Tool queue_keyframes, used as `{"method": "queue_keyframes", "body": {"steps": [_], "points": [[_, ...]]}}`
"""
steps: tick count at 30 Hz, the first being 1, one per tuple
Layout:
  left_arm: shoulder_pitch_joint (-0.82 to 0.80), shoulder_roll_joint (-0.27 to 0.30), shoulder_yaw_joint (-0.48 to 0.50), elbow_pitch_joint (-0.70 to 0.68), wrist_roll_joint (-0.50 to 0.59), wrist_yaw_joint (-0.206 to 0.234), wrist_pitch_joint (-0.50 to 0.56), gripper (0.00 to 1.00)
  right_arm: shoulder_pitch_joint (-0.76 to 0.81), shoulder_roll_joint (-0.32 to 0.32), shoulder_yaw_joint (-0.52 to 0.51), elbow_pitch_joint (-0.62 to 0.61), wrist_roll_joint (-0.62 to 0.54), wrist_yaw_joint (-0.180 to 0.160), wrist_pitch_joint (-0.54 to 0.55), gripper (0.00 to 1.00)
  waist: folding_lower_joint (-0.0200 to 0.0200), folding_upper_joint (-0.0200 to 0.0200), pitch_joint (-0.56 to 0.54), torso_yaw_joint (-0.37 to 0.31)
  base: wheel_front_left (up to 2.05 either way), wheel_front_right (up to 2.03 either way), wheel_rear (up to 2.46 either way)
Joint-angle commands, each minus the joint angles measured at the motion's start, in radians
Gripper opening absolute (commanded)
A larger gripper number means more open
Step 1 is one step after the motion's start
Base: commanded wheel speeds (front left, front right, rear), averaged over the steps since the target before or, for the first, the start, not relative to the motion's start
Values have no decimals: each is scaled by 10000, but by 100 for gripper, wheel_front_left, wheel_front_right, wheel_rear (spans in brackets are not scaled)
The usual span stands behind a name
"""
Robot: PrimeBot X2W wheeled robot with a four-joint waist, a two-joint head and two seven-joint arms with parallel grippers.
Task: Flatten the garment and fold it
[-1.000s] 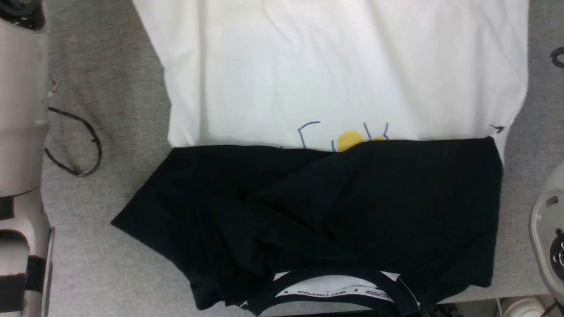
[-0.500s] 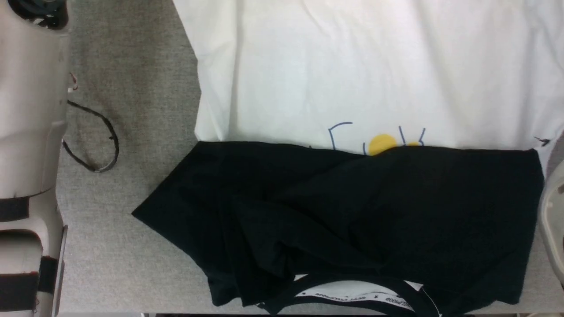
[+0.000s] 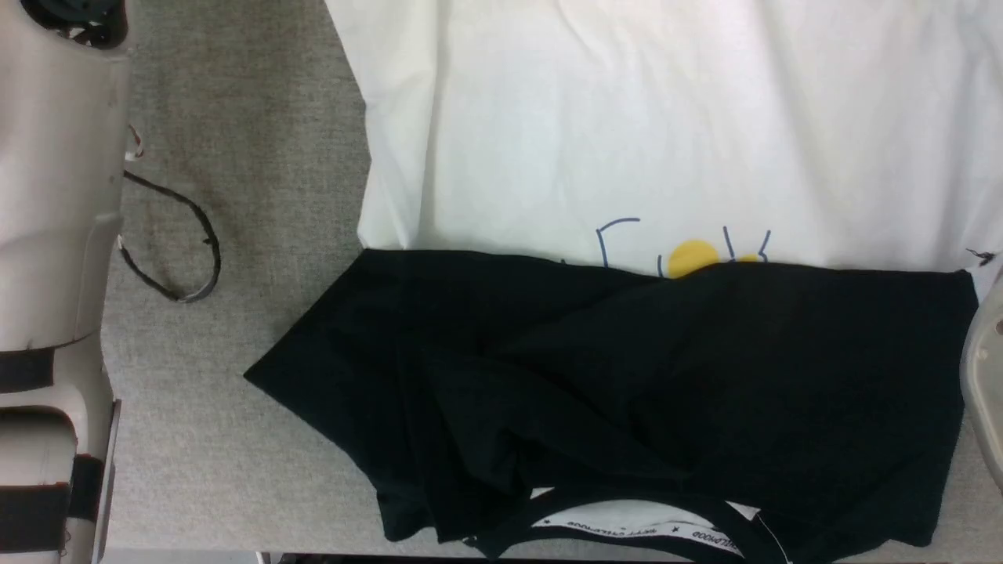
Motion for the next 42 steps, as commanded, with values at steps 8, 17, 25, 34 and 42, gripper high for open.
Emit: {"method": "queue_keyframes", "body": {"steps": [8, 17, 25, 34, 42], "points": [[109, 153, 84, 113, 3, -156, -1451, 0, -87, -9, 234, -253, 175, -9, -1136, 0, -1, 0, -406, -83, 0, 0, 0], [152, 443, 282, 558, -187, -219, -2995, 0, 286, -9, 3, -493, 326, -9, -2169, 0, -1, 0, -1331, -205, 0, 0, 0], [919, 818, 166, 500, -616, -241, -3715, 0, 1434, -306, 628, -903, 1486, -9, -2480, 0, -1, 0, -2397, -161, 0, 0, 0], [2864, 2096, -899, -1367, -1628, -245, -3433, 0, 3878, -1058, 1376, -2308, 3014, -9, -1734, 0, -1, 0, -3690, -118, 0, 0, 0], [5111, 2776, -941, -2965, -2367, -177, -3253, 0, 6280, -1147, 1753, -4332, 4140, -9, -848, 0, -1, 0, -5021, -163, 0, 0, 0]]}}
